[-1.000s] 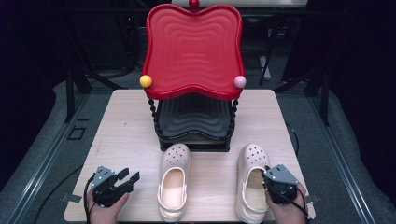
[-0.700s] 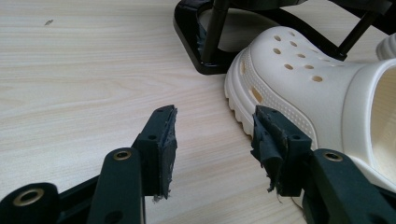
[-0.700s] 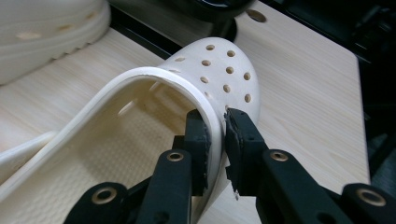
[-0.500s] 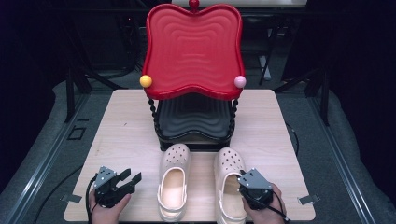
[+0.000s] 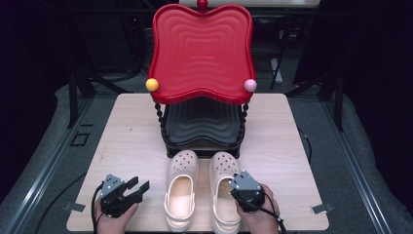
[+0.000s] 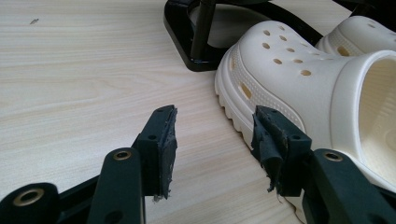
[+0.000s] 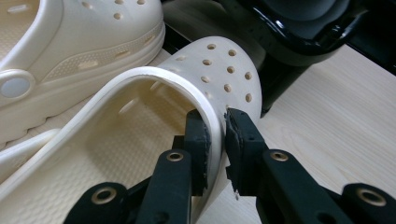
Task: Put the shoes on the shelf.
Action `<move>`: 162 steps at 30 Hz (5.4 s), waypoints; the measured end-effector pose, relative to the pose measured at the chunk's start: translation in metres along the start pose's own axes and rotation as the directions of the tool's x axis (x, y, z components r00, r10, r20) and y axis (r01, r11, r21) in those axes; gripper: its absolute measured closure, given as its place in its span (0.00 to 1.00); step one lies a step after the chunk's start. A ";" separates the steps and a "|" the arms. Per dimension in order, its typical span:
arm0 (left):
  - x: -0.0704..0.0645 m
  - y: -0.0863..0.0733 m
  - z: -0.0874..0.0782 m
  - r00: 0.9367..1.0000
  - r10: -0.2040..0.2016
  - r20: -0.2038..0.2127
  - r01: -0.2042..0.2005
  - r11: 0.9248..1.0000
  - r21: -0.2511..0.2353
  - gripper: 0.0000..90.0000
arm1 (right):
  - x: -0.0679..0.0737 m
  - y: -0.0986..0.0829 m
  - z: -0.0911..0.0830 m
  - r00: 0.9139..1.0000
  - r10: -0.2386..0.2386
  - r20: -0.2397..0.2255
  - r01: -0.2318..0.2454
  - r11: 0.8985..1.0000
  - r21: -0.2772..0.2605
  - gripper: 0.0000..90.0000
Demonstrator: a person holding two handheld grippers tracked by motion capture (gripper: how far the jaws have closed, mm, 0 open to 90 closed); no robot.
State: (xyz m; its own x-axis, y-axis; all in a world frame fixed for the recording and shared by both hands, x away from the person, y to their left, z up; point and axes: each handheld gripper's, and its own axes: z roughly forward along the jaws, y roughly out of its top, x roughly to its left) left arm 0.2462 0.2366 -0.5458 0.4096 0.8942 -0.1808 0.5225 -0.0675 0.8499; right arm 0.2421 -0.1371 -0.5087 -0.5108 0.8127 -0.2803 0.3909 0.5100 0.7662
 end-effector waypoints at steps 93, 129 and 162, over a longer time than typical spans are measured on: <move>-0.083 0.020 0.044 0.976 0.213 0.039 -0.214 0.976 0.037 0.78 | 0.026 0.000 0.026 0.995 0.084 -0.047 -0.086 0.995 -0.047 0.84; -0.077 0.018 0.030 0.972 0.237 0.007 -0.237 0.971 0.017 0.86 | 0.020 -0.003 0.014 0.994 0.107 -0.009 -0.107 0.993 -0.053 0.89; -0.093 0.068 -0.020 0.967 0.254 0.001 -0.253 0.963 -0.089 0.88 | -0.001 0.030 -0.040 0.990 0.139 0.016 -0.134 0.975 -0.176 0.90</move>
State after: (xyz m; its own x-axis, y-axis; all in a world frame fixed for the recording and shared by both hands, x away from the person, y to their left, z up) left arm 0.2285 0.1582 -0.4611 0.5300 0.8471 0.0404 0.3334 -0.2519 0.9085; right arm 0.2242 -0.1336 -0.4622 -0.4389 0.8802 -0.1805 0.3147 0.3388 0.8867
